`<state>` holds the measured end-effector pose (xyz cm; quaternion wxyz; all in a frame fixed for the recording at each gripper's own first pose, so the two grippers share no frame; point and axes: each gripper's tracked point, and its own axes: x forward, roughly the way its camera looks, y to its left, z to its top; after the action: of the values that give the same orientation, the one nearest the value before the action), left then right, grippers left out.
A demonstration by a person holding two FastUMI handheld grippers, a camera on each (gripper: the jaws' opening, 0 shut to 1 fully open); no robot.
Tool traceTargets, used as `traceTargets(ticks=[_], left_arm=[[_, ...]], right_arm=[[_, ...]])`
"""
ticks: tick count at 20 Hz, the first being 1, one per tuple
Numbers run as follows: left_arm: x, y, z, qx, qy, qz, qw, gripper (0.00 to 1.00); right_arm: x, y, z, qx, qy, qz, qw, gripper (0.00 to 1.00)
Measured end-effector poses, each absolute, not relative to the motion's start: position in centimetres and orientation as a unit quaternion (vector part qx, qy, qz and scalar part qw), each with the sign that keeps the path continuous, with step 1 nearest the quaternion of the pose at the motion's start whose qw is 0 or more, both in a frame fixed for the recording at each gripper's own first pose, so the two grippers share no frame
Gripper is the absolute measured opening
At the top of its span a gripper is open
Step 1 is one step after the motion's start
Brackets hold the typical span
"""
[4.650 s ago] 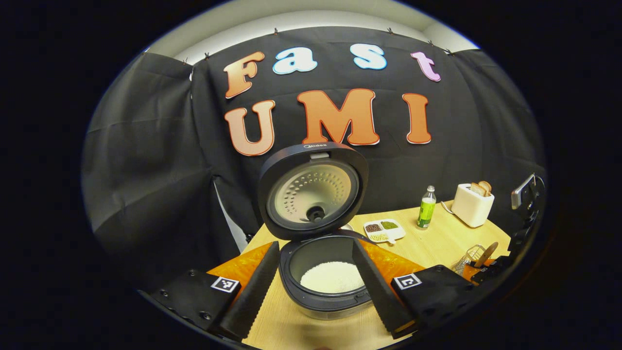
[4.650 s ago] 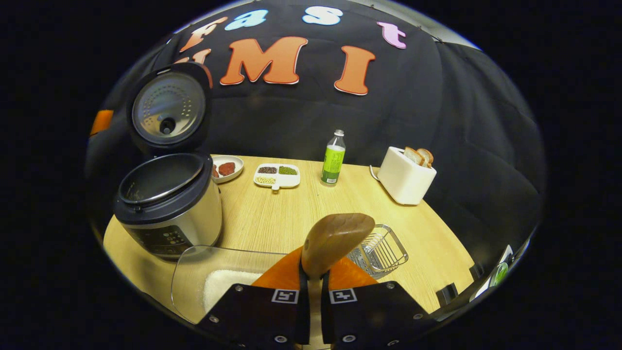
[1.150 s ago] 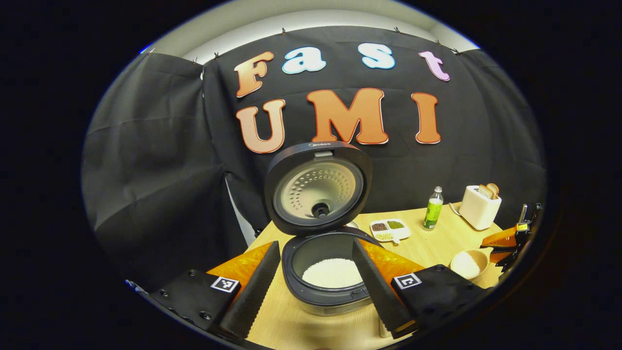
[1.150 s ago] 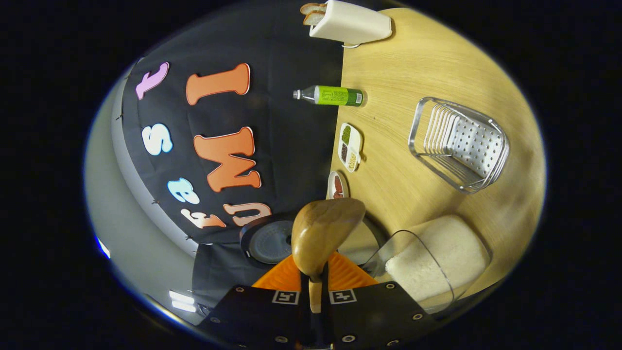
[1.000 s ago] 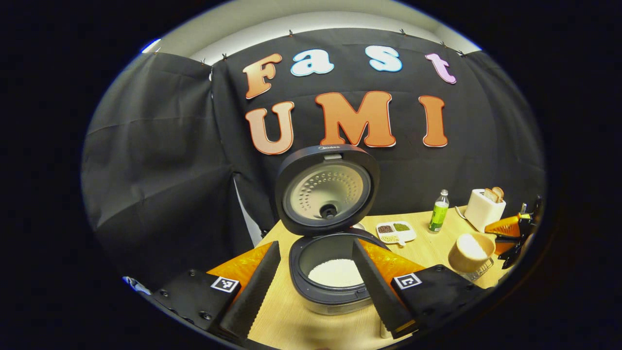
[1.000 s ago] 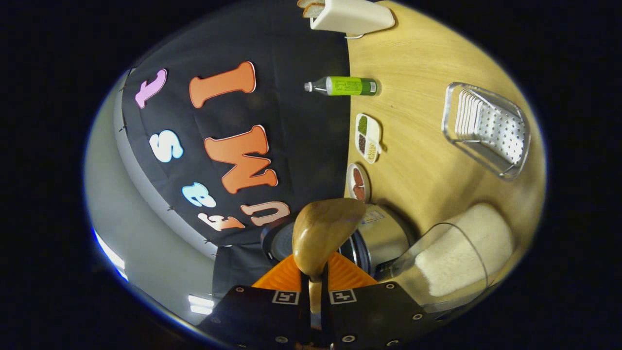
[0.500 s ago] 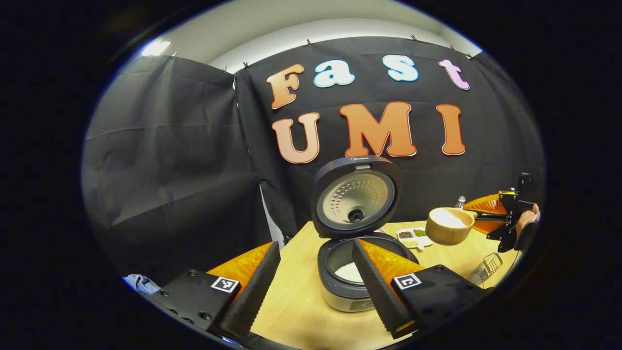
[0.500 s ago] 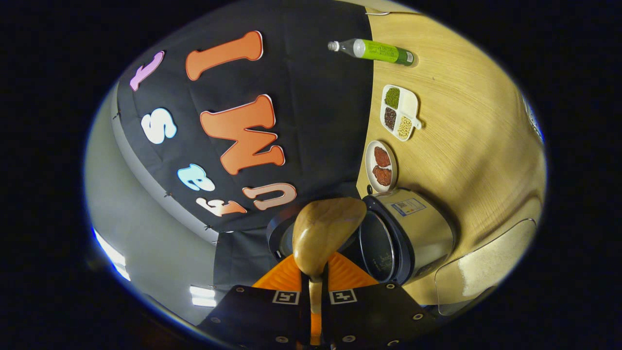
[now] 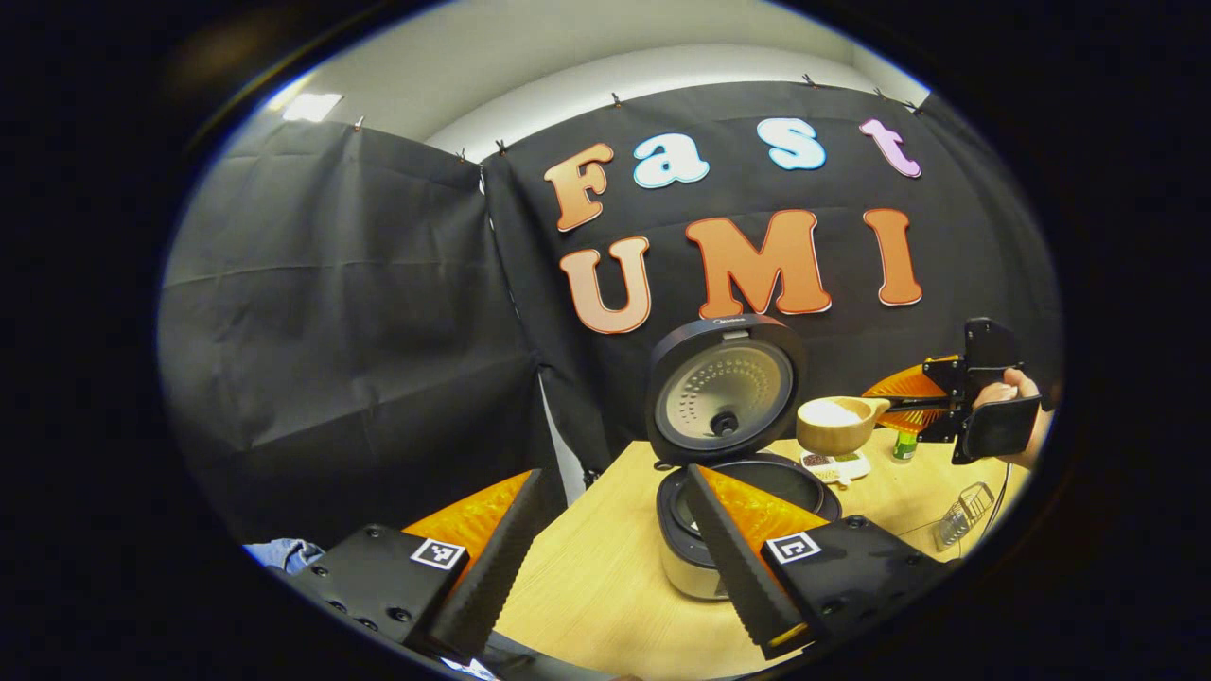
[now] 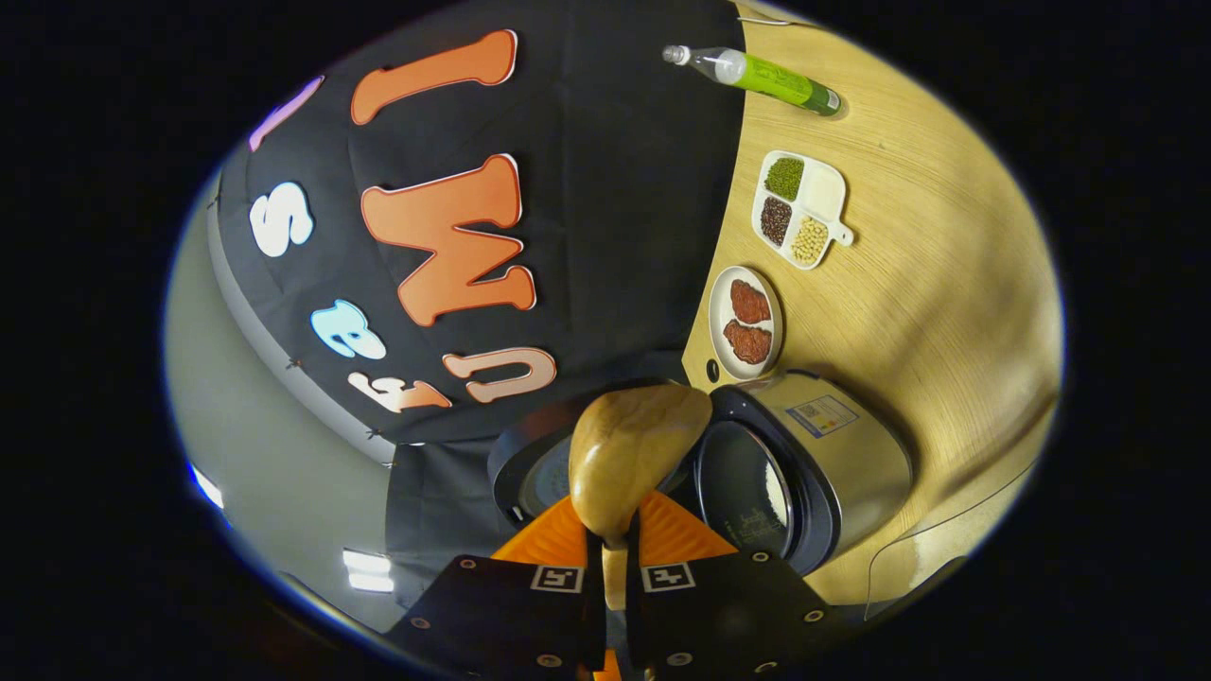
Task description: Close the left gripper, press the button to open the rice cooker; take a wooden spoon from the chopstick holder with the right hand, scoop a spoonful of rice and pour it into the rice cooker, then put the wooden spoon back into the chopstick holder.
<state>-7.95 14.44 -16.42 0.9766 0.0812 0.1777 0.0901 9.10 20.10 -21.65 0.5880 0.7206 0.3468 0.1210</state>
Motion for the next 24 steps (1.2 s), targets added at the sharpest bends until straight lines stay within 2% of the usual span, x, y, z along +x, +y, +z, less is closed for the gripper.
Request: traceTargets(ticks=[4,9,12,18,24], left_arm=[[-8.9,15.3,-16.7,0.08,0.18,0.102,0.975,0.99],[-9.5,16.0,-16.7,0.092,0.179,0.111,0.973,1.0],[-9.7,16.9,-16.9,0.096,0.183,0.119,0.971,0.99],[-10.3,18.0,-17.6,0.095,0.192,0.133,0.968,0.99],[-10.5,18.4,-18.6,0.097,0.205,0.139,0.964,1.0]], right_arm=[[10.5,21.9,-22.9,0.709,0.36,0.109,0.597,0.08],[11.6,23.7,-24.3,0.654,0.379,0.096,0.648,0.08],[12.2,24.8,-25.0,0.585,0.388,0.093,0.706,0.08],[13.0,25.6,-24.2,0.519,0.379,0.104,0.759,0.08],[13.9,25.4,-23.6,0.39,0.355,0.106,0.843,0.08]])
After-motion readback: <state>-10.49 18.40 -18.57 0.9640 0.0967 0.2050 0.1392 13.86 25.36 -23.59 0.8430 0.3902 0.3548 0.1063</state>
